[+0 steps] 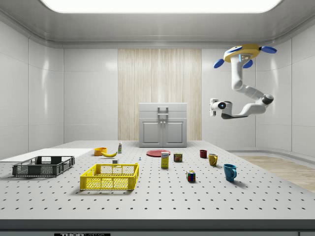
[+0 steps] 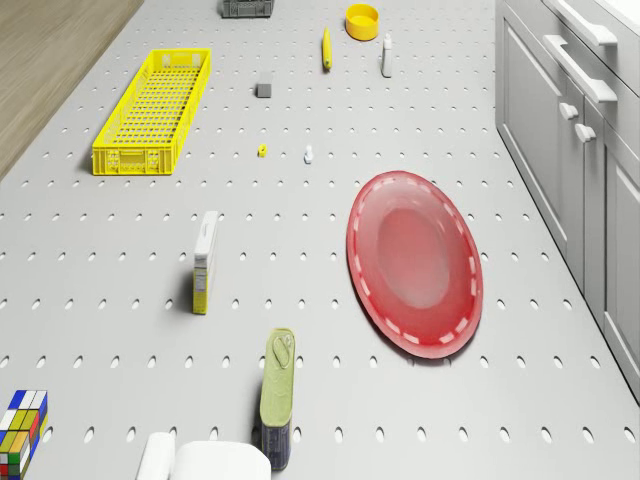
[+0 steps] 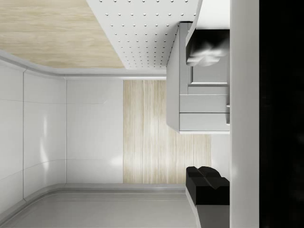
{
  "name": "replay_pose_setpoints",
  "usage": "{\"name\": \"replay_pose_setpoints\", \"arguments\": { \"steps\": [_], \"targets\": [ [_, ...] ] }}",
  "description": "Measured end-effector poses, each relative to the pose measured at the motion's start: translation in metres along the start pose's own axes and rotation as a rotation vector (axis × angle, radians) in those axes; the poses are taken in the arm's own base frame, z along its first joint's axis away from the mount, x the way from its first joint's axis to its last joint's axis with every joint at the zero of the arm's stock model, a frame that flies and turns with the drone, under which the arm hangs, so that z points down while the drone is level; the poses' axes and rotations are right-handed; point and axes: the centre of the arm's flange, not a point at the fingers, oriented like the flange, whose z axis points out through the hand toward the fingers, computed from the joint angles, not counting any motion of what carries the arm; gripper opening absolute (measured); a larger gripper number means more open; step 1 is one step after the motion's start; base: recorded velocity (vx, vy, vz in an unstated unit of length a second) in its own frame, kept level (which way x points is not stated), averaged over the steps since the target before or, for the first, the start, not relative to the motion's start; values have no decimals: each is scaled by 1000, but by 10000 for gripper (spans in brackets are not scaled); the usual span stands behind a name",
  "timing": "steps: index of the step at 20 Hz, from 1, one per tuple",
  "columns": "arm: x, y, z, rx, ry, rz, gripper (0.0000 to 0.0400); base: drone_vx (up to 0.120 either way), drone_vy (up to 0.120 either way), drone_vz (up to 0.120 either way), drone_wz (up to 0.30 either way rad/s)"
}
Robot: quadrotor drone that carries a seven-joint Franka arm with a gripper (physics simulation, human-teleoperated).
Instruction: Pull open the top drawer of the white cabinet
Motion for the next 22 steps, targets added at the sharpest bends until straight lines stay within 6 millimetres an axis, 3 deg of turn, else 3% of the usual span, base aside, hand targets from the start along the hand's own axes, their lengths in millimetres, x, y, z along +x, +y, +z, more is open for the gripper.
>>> {"name": "replay_pose_setpoints", "arguments": {
  "steps": [22],
  "targets": [
    [0, 0, 0, 0, 0, 0, 311, 120, -120, 0, 0]
  ]
}}
